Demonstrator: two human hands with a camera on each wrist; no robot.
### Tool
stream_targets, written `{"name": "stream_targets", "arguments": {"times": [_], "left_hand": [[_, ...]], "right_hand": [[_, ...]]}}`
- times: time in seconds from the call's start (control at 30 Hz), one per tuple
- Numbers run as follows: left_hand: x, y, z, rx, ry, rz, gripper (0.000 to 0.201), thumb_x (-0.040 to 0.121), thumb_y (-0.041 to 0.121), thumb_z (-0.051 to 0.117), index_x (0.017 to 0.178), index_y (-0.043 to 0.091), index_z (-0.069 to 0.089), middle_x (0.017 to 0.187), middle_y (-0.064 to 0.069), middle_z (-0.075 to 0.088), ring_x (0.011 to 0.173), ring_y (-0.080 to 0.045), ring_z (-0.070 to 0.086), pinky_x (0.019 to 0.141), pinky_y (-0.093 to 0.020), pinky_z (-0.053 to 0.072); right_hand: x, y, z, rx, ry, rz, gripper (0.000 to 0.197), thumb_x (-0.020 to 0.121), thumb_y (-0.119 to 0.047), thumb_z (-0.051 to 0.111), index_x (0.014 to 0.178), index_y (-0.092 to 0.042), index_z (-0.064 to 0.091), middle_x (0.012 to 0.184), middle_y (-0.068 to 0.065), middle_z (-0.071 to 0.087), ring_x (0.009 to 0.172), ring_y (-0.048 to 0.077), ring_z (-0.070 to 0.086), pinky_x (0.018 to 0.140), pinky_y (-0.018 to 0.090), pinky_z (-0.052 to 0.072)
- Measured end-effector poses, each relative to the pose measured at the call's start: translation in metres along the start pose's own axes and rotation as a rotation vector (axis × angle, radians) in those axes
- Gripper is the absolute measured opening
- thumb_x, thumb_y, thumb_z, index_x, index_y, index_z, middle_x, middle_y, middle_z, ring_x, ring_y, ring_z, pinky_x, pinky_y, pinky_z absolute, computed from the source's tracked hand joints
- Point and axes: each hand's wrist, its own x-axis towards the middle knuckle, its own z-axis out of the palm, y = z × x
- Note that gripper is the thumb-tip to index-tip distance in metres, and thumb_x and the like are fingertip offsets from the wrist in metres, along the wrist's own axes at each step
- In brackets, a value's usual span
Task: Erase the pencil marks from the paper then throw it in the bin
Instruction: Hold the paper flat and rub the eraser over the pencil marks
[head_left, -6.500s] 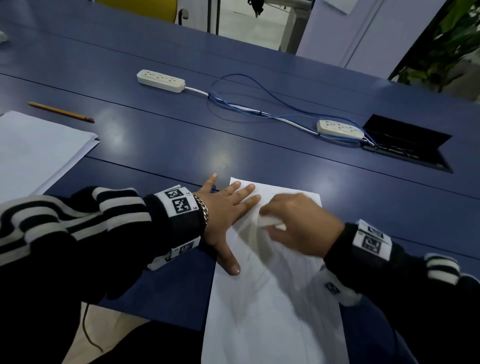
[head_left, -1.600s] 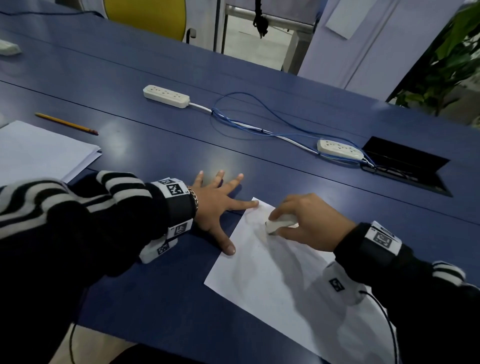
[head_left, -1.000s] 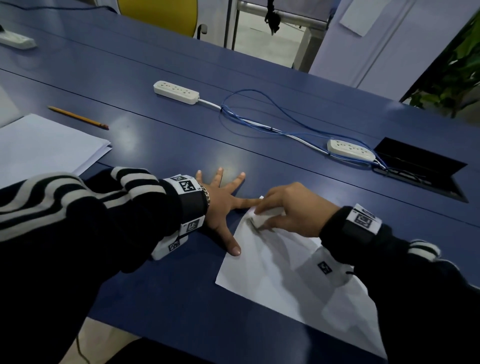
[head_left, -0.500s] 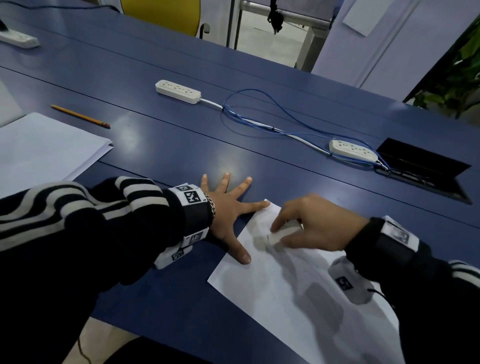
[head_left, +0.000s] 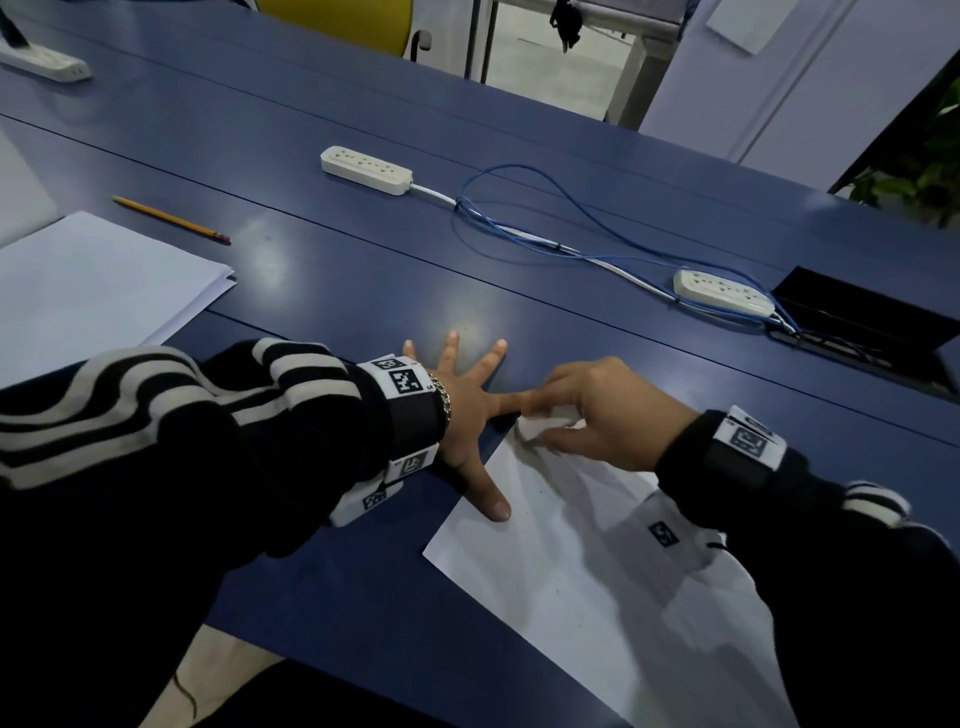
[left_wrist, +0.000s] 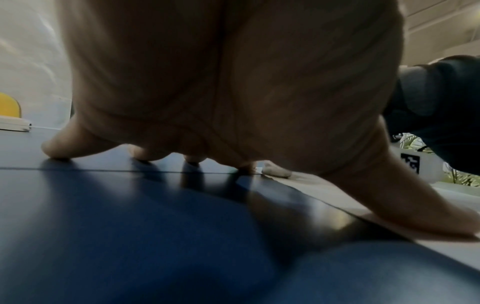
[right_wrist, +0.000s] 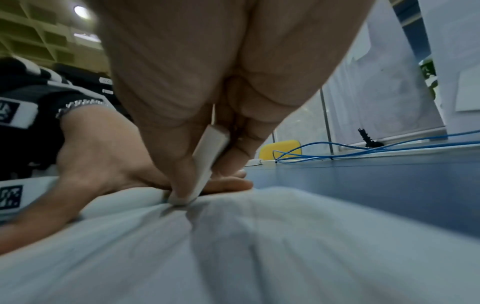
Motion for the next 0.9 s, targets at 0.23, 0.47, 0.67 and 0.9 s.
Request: {"name": "stream_targets", "arguments": {"times": [0.23,0.47,0.67,0.9], "left_hand": [[-0.001,0.002,0.000,0.015,0.003,-0.007,0.137,0.025,0.106,0.066,0.112,0.086,-0.038,0.161,0.010,-0.050,0.146,-0.055,-0.039,0.102,-0.092,-0.011],[0.000,0.001,-0.002,0.090,0.009,-0.003,0.146,0.028,0.106,0.066,0.135,0.080,-0.030,0.165,0.004,-0.044,0.149,-0.052,-0.037,0.105,-0.089,-0.014],[0.011,-0.005,-0.014,0.199,0.100,0.147,0.144,0.043,0.102,0.068,0.149,0.069,-0.023,0.168,-0.003,-0.039,0.154,-0.044,-0.032,0.112,-0.078,-0.023],[0.011,0.025,-0.051,0.327,0.304,0.173,0.112,0.084,0.076,0.068,0.168,0.040,0.004,0.175,-0.017,0.001,0.161,-0.041,0.009,0.127,-0.063,0.012]], "right_hand": [[0.001,-0.006,-0.006,-0.003,-0.122,-0.004,0.031,0.078,-0.037,0.075,0.109,-0.034,0.075,0.105,-0.014,0.071,0.090,0.005,0.063,0.083,0.023,0.049],[-0.034,-0.008,-0.006,-0.011,-0.232,0.009,0.035,0.077,-0.053,0.067,0.107,-0.036,0.073,0.103,-0.018,0.069,0.088,-0.001,0.061,0.083,0.018,0.048],[-0.094,0.020,-0.006,-0.029,-0.001,0.218,0.030,0.076,-0.049,0.073,0.103,-0.037,0.072,0.095,-0.017,0.067,0.083,0.002,0.062,0.077,0.026,0.051],[-0.121,0.017,0.010,-0.045,0.119,0.476,0.030,0.080,-0.050,0.074,0.103,-0.030,0.076,0.090,-0.019,0.066,0.087,0.002,0.060,0.076,0.014,0.044]]}}
